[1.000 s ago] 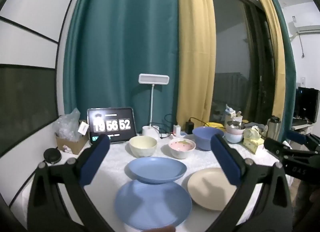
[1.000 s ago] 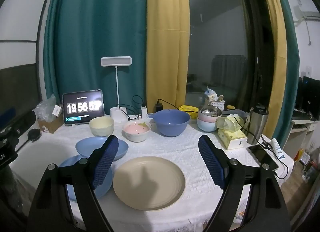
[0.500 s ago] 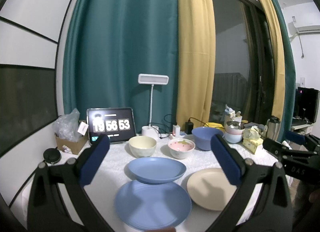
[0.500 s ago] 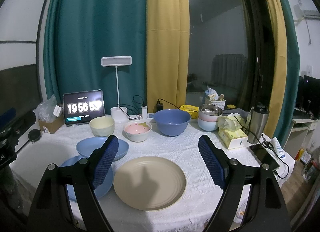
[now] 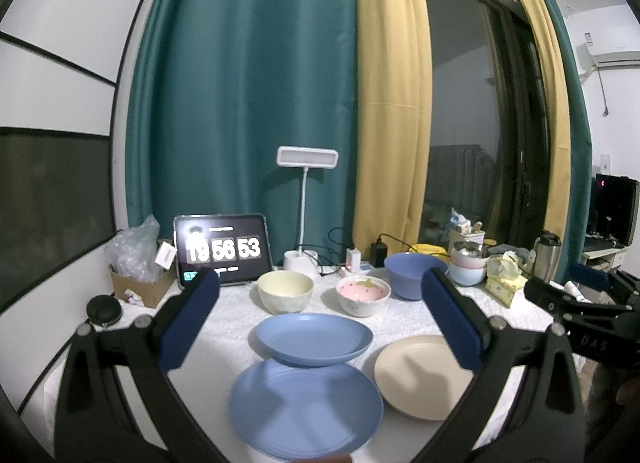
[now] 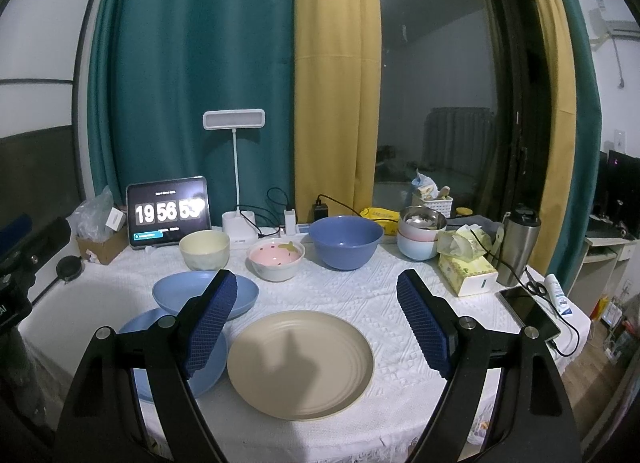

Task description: Organize plates and bowls

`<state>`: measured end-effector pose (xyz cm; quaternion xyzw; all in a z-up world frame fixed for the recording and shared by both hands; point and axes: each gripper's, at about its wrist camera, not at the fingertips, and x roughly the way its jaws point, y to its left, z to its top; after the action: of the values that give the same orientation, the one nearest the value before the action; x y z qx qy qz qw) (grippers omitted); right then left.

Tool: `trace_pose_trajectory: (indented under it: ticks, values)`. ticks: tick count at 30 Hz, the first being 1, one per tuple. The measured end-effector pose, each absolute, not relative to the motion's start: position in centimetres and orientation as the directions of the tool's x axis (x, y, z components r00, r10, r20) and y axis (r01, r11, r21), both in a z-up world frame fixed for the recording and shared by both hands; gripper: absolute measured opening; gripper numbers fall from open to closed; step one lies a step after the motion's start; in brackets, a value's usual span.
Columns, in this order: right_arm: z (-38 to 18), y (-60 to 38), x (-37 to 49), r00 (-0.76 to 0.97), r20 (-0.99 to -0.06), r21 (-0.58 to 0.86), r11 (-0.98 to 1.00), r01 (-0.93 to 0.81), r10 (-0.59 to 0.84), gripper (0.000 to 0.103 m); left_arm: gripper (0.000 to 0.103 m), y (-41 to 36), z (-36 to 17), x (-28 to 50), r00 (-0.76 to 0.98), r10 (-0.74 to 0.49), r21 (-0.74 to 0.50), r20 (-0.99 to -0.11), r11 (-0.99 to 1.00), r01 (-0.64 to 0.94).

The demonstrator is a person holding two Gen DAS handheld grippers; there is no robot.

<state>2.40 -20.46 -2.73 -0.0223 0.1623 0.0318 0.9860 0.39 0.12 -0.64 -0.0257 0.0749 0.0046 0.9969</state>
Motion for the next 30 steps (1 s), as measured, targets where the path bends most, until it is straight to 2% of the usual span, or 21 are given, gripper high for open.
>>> trace_pose_trajectory:
  ticks: [30]
  values:
    - [-3.29, -20.55, 2.56, 0.942, -0.330, -0.033, 0.997, -0.069, 0.054, 0.085, 0.102, -0.14, -0.46, 0.37, 0.989, 0.004, -0.050, -0.151, 0.999, -0.012]
